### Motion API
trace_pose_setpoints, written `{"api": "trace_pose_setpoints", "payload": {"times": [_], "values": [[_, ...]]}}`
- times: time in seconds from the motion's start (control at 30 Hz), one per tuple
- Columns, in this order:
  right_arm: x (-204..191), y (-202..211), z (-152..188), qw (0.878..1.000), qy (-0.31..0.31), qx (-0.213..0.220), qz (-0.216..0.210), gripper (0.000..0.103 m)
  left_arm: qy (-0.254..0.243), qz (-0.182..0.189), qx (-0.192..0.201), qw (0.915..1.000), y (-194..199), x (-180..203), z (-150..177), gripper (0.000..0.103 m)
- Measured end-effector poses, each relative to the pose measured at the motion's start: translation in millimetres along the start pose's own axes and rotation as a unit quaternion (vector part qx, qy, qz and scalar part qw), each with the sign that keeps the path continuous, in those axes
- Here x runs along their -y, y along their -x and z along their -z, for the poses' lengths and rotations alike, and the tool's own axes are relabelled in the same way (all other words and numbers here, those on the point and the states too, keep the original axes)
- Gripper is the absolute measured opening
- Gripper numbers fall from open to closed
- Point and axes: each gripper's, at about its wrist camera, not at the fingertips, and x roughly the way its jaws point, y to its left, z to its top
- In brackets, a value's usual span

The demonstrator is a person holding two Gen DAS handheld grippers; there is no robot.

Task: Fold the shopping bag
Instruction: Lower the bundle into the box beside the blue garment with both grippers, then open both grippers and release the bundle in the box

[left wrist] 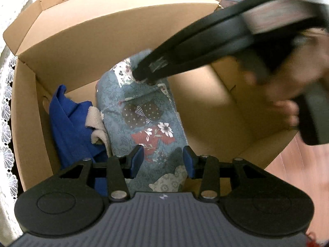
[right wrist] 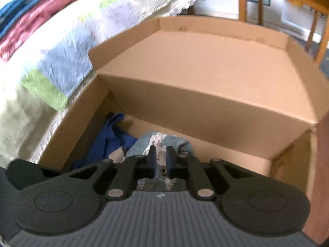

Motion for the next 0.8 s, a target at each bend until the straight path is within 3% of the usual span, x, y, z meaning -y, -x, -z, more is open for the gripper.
{"api": "trace_pose_setpoints", "payload": {"times": [0.13,0.27,0.47,0.63,0.8], "values": [[26,-36,0,0.996,-0.071,-0.047,-0.01,0.0,-0.011,-0.009,0.002,0.9999,1,4,2,0.047],[46,-59,-5,0.982,-0.169,-0.082,-0.035,0.0,-0.018,-0.014,0.018,0.9996,6,9,7,0.047],[45,-57,-9,0.985,-0.152,-0.081,-0.026,0.0,-0.027,-0.013,0.023,0.9993,23,17,17,0.047],[46,-5,-4,0.984,-0.169,-0.033,-0.05,0.005,-0.023,-0.007,0.024,0.9994,24,14,19,0.047],[43,0,10,0.984,-0.167,-0.053,-0.042,0.005,-0.025,-0.009,0.027,0.9993,29,15,23,0.047]]}}
